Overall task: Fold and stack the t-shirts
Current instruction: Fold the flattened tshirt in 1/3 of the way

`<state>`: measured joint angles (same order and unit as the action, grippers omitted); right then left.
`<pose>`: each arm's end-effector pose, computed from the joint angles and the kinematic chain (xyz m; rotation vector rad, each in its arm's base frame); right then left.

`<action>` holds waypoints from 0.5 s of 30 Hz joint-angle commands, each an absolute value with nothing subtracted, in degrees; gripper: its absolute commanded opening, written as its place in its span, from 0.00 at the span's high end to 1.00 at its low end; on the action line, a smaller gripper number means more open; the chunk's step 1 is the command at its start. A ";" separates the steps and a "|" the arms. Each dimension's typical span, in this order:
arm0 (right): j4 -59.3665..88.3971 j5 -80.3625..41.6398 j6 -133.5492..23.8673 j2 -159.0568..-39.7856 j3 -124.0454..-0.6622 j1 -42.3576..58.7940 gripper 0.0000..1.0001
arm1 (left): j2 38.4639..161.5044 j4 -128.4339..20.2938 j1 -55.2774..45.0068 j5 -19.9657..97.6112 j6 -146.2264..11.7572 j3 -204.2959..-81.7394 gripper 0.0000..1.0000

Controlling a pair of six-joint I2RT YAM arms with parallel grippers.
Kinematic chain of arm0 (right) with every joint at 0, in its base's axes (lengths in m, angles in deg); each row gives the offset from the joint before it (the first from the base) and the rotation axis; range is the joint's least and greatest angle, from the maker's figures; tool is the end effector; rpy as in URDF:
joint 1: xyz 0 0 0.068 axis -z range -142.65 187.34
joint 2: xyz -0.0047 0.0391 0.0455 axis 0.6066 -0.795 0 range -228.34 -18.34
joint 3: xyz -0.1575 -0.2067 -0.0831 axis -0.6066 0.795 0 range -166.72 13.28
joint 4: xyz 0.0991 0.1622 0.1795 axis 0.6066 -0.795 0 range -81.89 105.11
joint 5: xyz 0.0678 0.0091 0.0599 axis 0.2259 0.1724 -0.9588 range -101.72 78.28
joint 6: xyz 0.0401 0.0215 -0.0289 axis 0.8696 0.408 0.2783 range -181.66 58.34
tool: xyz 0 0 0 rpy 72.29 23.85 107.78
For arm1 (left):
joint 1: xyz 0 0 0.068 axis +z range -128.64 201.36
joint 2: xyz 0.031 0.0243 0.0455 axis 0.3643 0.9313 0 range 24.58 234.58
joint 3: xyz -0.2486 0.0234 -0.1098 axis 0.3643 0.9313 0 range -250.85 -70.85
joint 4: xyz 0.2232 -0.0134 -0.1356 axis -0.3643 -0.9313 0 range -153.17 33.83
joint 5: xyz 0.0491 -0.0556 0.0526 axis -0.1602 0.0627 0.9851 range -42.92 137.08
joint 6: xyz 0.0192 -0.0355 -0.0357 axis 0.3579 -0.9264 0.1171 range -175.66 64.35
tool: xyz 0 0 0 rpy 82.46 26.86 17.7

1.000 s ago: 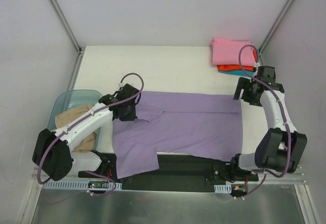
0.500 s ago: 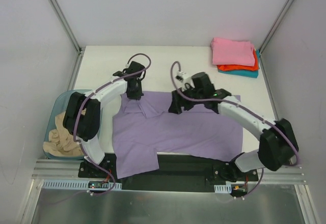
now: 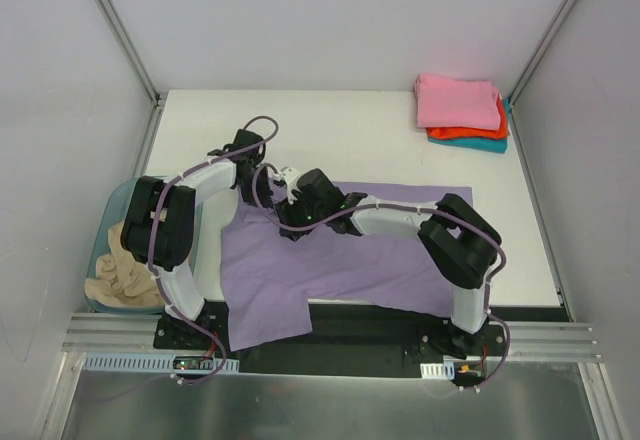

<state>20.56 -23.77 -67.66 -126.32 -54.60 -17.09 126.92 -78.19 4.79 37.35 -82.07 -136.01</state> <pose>0.2364 0.3436 0.1909 -1.2376 1.8780 0.6992 0.3470 -0.1095 0.1774 -0.1662 2.6576 -0.4797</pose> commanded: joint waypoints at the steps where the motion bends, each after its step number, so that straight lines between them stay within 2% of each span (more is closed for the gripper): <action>1: 24.87 -17.18 -68.68 -130.31 -58.96 -18.29 0.48 | 126.00 -76.04 5.89 33.20 -82.29 -134.92 1.00; 5: 23.46 -14.89 -68.60 -132.94 -60.46 -18.47 0.49 | 125.74 -75.77 6.16 32.67 -82.20 -134.22 1.00; 7: 22.06 -14.88 -68.60 -134.70 -62.03 -18.46 0.57 | 125.57 -75.69 6.33 32.67 -82.29 -133.87 1.00; 11: 20.74 -13.22 -68.95 -136.20 -62.83 -19.08 0.64 | 124.95 -75.51 6.60 32.76 -82.46 -133.43 1.00; 14: 18.54 -8.65 -69.56 -136.11 -63.71 -19.52 0.78 | 124.25 -75.42 6.69 33.29 -82.46 -133.16 1.00; 15: 17.84 -8.30 -69.83 -135.94 -64.06 -19.52 0.88 | 123.90 -75.42 6.77 33.20 -82.37 -133.08 1.00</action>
